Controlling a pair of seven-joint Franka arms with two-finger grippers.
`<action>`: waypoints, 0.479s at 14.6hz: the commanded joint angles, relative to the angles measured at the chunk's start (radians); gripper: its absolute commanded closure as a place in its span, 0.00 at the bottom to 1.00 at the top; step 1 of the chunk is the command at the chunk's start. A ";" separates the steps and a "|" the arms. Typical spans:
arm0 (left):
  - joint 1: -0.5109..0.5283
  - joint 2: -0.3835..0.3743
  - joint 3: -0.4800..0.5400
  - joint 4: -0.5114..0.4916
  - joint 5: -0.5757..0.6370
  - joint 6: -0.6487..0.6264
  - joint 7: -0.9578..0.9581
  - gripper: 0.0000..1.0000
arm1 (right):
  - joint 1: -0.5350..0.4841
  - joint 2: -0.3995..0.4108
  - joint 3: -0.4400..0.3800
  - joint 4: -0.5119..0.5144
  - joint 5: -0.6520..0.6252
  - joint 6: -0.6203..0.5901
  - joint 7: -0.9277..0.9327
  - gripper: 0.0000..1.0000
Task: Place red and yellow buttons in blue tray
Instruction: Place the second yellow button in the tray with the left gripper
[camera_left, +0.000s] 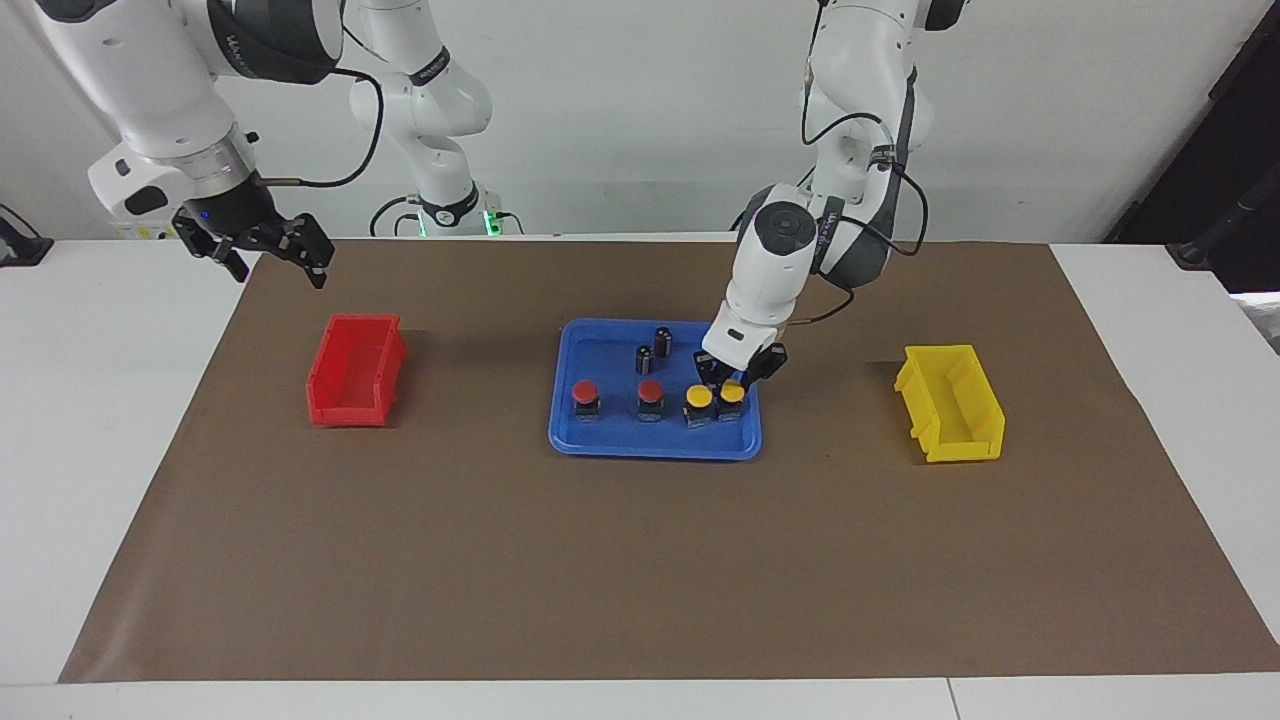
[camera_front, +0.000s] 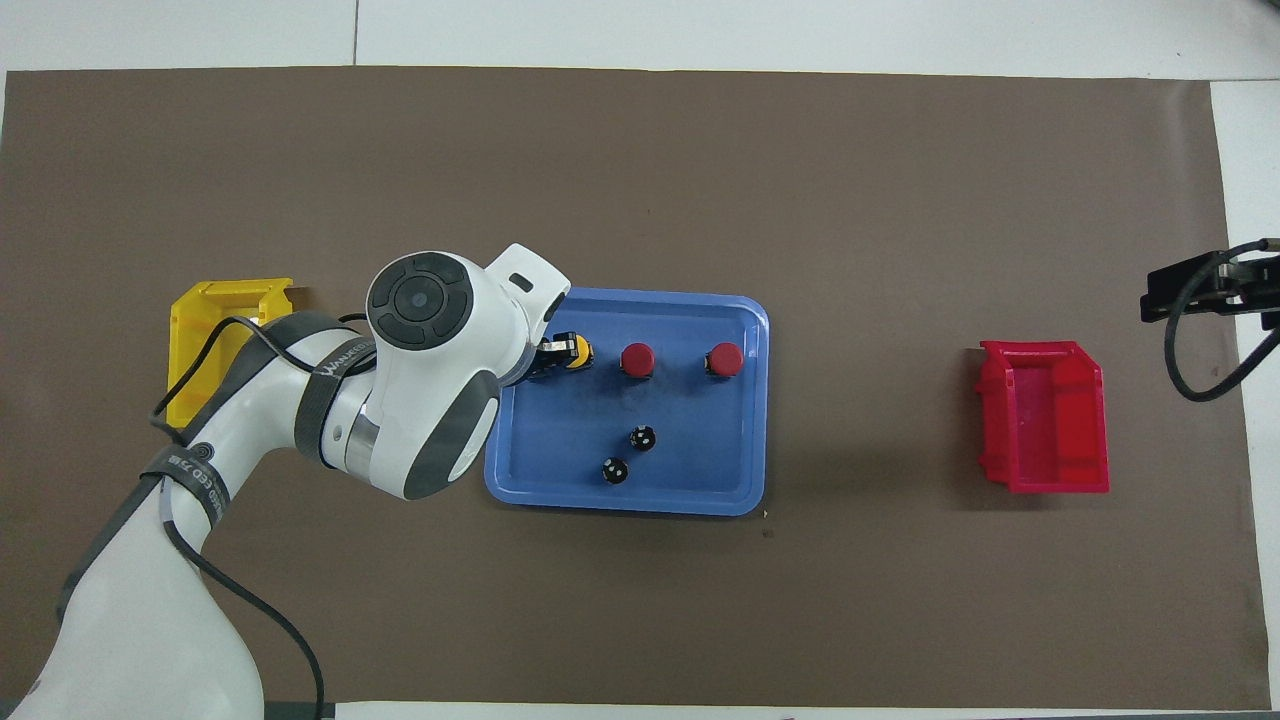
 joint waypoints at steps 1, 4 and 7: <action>-0.005 0.003 0.014 -0.008 -0.015 0.024 0.008 0.13 | -0.014 0.004 -0.003 0.008 0.004 -0.022 -0.060 0.00; -0.004 0.002 0.014 -0.002 -0.015 0.017 0.007 0.14 | -0.013 -0.001 0.004 0.006 0.009 -0.030 -0.059 0.00; -0.002 0.000 0.014 -0.002 -0.015 0.007 0.008 0.24 | -0.013 -0.007 0.004 0.006 0.009 -0.030 -0.059 0.00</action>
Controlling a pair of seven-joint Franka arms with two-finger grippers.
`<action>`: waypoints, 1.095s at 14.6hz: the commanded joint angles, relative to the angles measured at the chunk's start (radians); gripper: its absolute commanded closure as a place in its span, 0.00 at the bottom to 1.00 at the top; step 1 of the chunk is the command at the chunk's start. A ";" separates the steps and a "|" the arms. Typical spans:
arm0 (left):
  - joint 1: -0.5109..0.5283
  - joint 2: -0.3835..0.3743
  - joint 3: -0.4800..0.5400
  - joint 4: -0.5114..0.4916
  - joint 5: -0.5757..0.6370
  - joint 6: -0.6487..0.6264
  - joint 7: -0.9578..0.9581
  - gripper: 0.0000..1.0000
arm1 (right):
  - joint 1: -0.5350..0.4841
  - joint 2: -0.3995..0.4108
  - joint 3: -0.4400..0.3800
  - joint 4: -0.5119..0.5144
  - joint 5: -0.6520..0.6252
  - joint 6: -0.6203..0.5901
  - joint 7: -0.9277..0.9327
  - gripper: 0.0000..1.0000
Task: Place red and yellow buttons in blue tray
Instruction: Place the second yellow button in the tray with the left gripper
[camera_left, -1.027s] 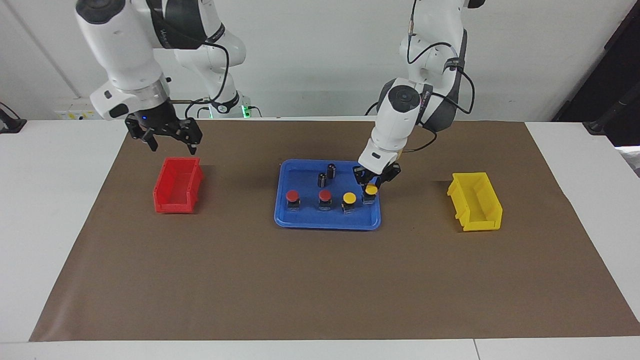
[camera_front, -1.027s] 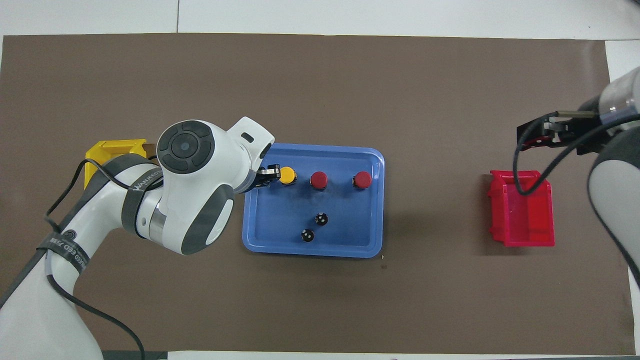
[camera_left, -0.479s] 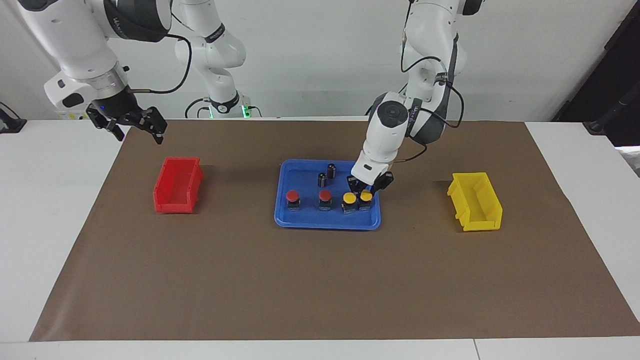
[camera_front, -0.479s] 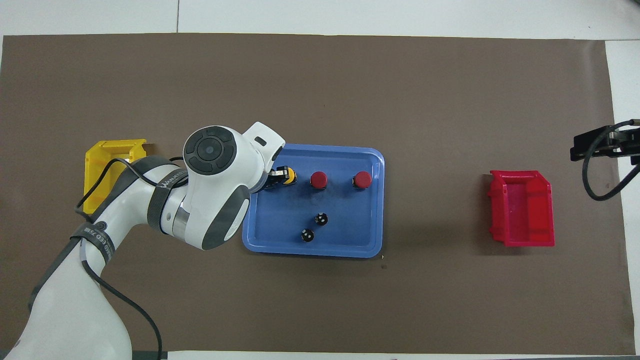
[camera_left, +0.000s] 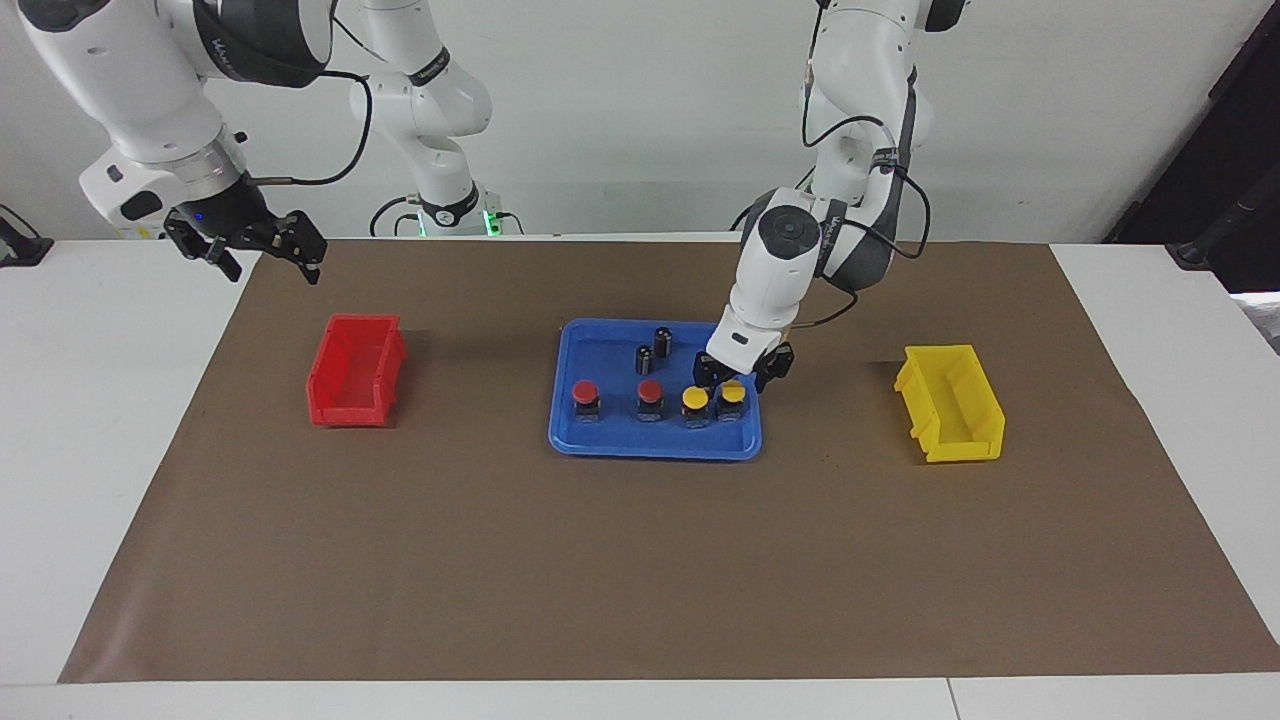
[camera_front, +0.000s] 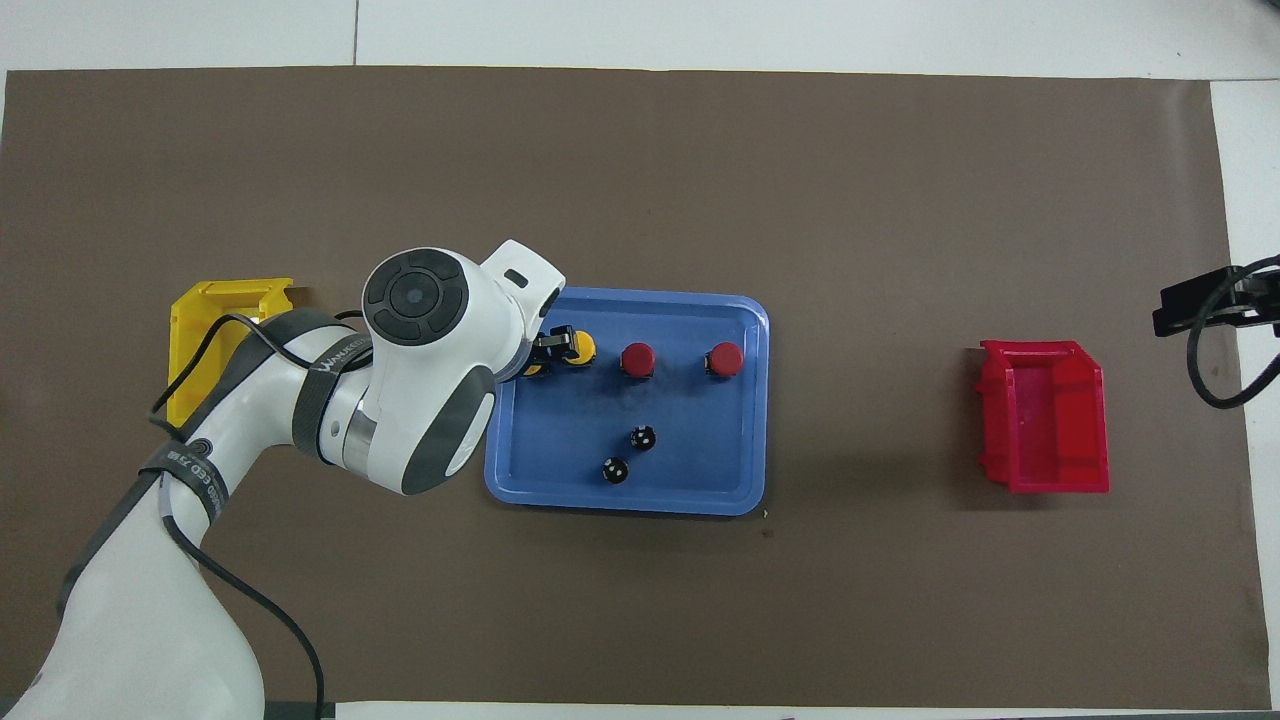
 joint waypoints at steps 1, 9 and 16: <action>-0.001 -0.002 0.007 -0.002 -0.015 0.003 0.008 0.24 | -0.012 -0.007 0.009 0.005 0.008 -0.015 -0.024 0.00; 0.030 -0.076 0.021 0.060 0.001 -0.175 0.013 0.00 | -0.001 -0.009 0.012 0.005 0.007 -0.022 -0.027 0.00; 0.201 -0.168 0.042 0.201 0.049 -0.461 0.379 0.00 | -0.004 -0.009 0.002 0.002 0.007 -0.027 -0.026 0.00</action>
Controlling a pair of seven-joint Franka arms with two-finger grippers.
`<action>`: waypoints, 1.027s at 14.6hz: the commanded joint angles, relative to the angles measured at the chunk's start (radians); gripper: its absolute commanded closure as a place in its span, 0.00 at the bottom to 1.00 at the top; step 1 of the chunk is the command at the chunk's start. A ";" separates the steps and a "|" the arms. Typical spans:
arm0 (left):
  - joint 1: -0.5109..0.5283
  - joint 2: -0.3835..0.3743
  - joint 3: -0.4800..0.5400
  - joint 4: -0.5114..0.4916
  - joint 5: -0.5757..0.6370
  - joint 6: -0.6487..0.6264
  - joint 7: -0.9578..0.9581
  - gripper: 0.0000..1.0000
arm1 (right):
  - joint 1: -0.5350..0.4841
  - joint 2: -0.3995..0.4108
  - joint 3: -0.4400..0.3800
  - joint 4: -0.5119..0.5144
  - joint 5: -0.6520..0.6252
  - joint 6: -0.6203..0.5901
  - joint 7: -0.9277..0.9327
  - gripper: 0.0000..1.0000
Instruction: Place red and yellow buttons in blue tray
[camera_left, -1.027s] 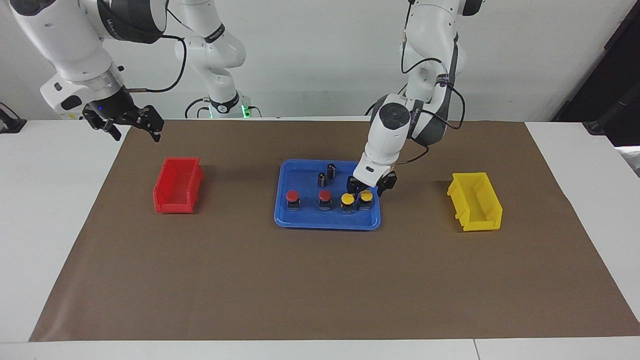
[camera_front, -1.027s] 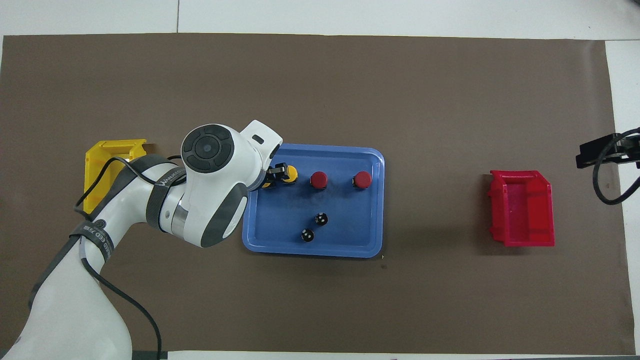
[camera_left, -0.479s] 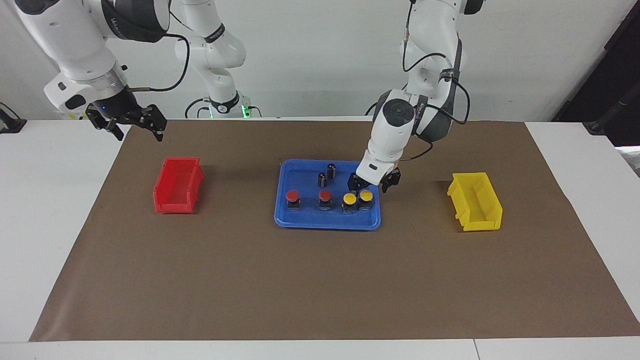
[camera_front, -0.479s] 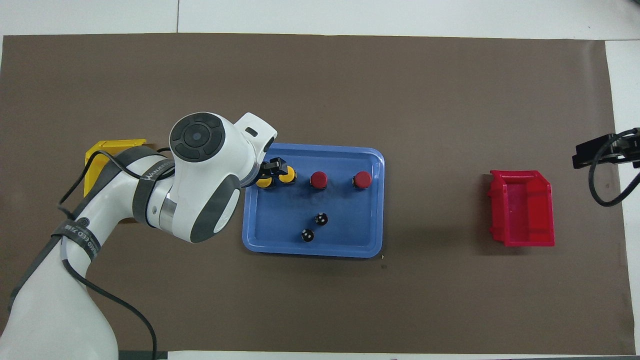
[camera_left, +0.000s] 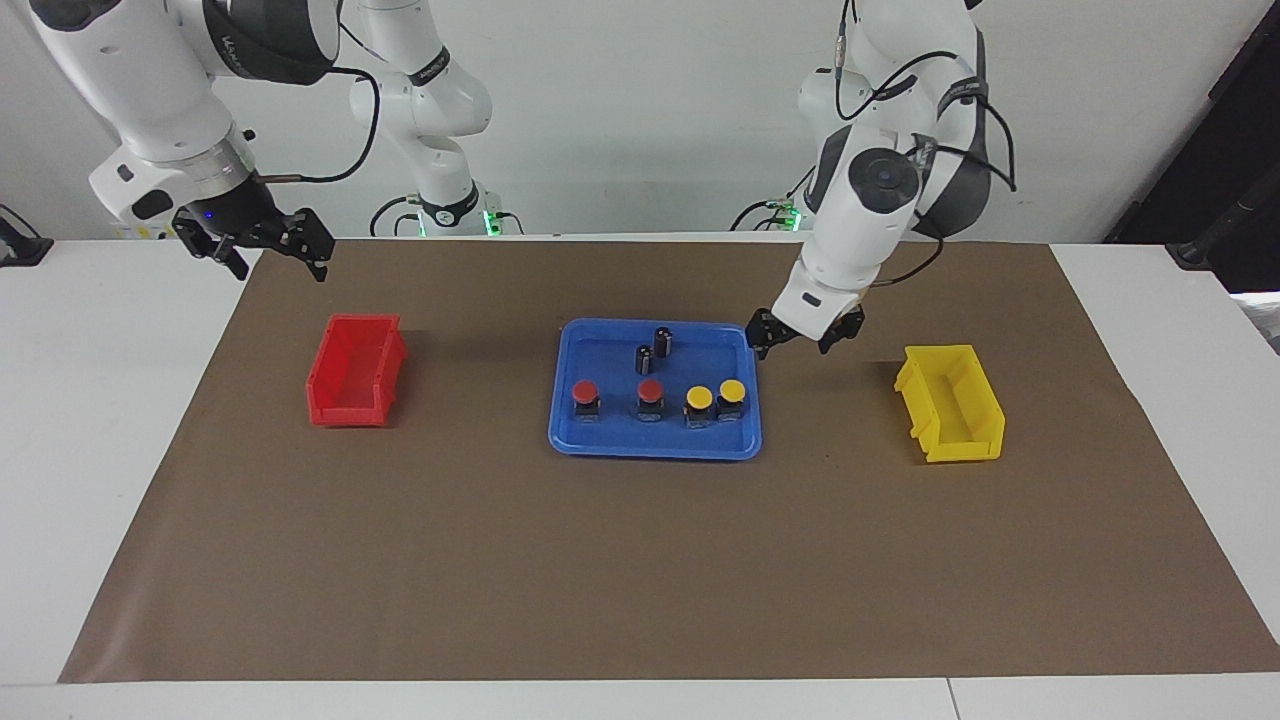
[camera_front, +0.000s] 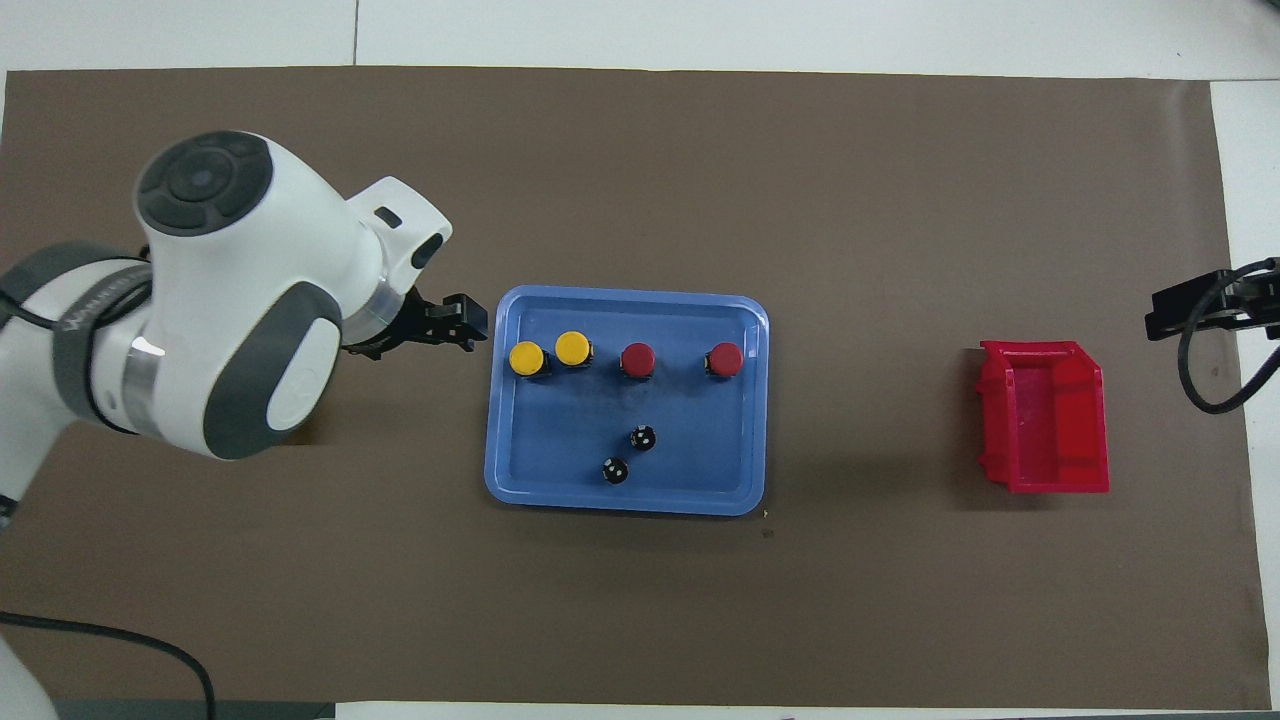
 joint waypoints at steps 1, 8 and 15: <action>0.105 -0.039 0.001 0.030 0.050 -0.043 0.200 0.00 | -0.005 -0.007 -0.001 0.000 0.007 -0.017 -0.024 0.00; 0.297 -0.083 0.001 0.185 0.101 -0.207 0.377 0.00 | 0.006 -0.018 0.020 -0.012 0.010 -0.017 -0.019 0.00; 0.342 -0.125 0.000 0.178 0.101 -0.252 0.497 0.00 | 0.006 -0.018 0.020 -0.012 0.010 -0.017 -0.019 0.00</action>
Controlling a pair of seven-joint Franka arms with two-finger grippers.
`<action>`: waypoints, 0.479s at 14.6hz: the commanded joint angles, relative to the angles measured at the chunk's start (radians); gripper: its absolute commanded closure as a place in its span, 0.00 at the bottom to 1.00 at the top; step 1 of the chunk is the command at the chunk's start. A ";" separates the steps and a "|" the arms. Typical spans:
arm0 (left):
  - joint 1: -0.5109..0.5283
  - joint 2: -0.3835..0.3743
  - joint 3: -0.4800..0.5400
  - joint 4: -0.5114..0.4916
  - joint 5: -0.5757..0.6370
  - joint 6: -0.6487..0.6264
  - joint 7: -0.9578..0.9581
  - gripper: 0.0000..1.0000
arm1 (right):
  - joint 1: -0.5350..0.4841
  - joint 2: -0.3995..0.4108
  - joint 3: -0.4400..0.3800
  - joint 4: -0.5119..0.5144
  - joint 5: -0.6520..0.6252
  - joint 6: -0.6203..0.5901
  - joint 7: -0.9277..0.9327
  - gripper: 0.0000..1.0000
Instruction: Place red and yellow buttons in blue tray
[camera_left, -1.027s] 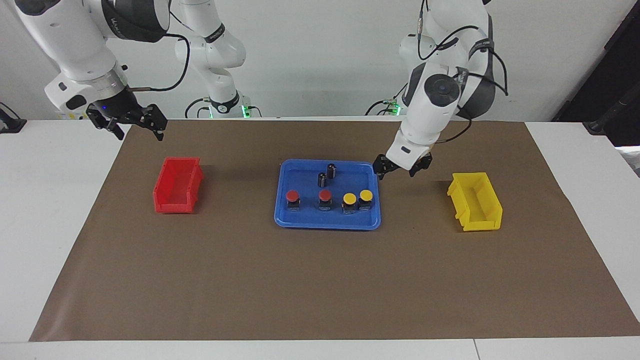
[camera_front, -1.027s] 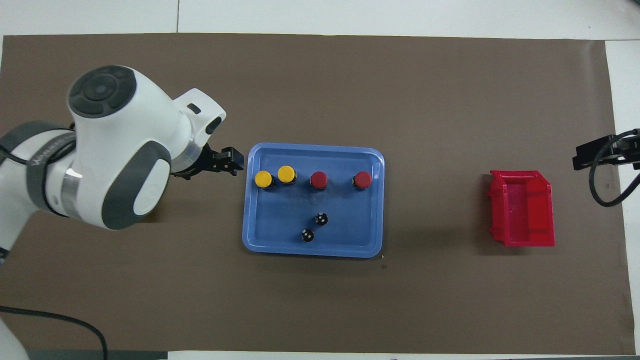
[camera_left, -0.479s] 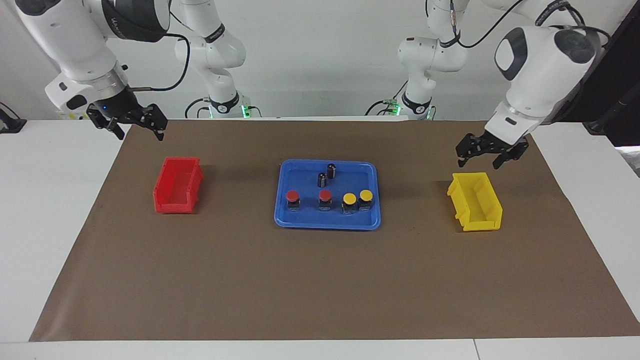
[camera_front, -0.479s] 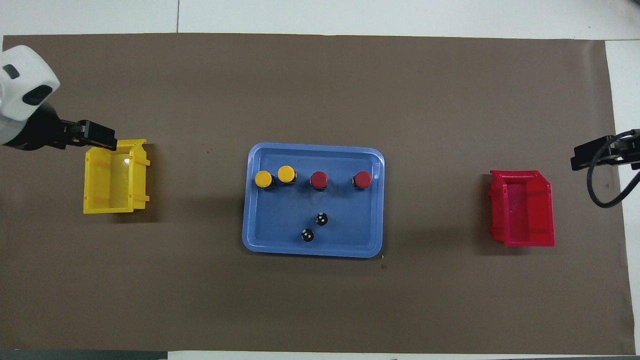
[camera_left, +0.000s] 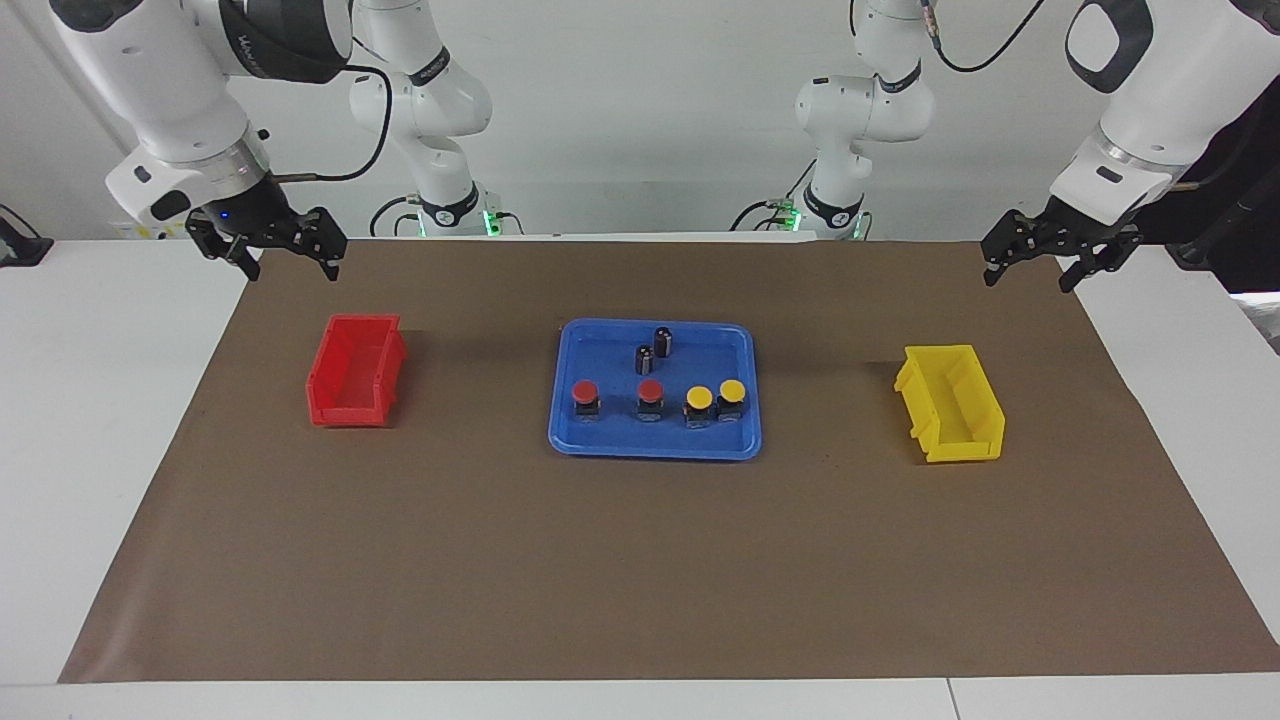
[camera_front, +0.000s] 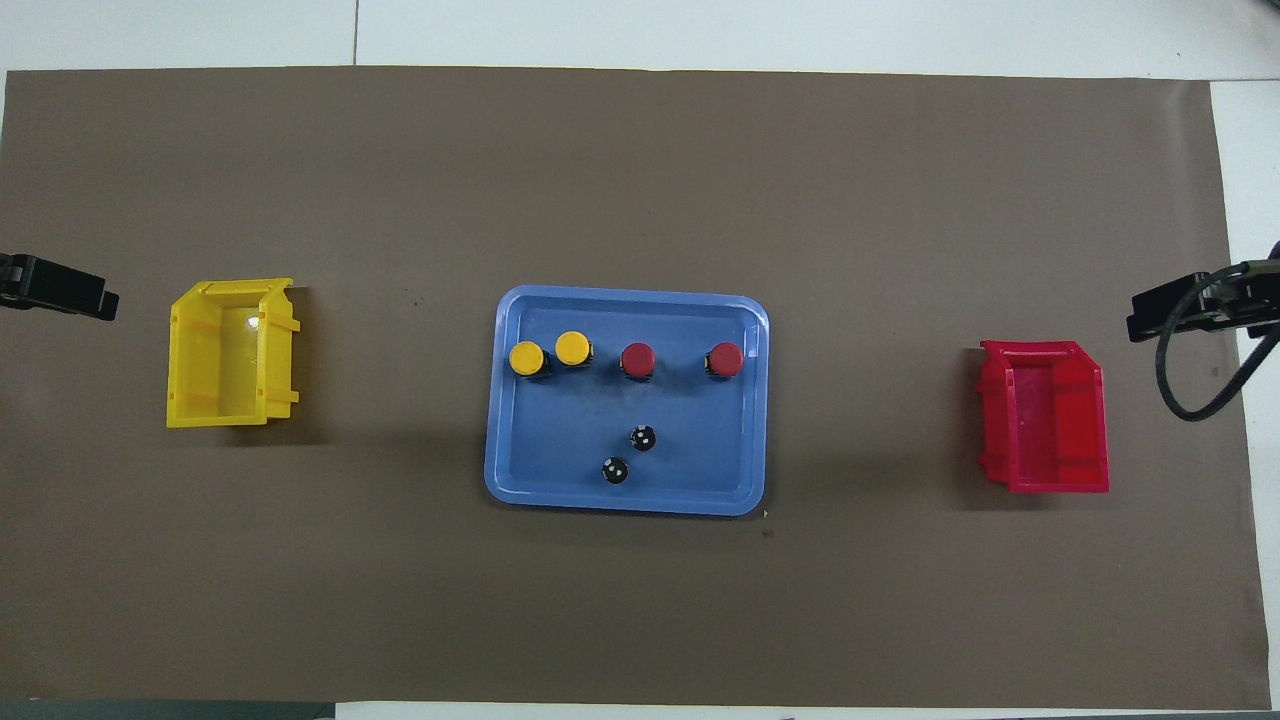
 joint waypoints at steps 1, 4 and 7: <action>-0.001 -0.012 -0.012 -0.011 0.017 -0.014 0.009 0.00 | -0.006 -0.017 0.002 -0.012 0.009 -0.014 -0.019 0.00; -0.003 -0.030 -0.015 -0.022 0.017 -0.063 0.002 0.00 | -0.006 -0.017 0.002 -0.012 0.009 -0.014 -0.019 0.00; -0.003 -0.058 -0.014 -0.051 0.017 -0.070 0.009 0.00 | -0.006 -0.017 0.002 -0.012 0.009 -0.014 -0.019 0.00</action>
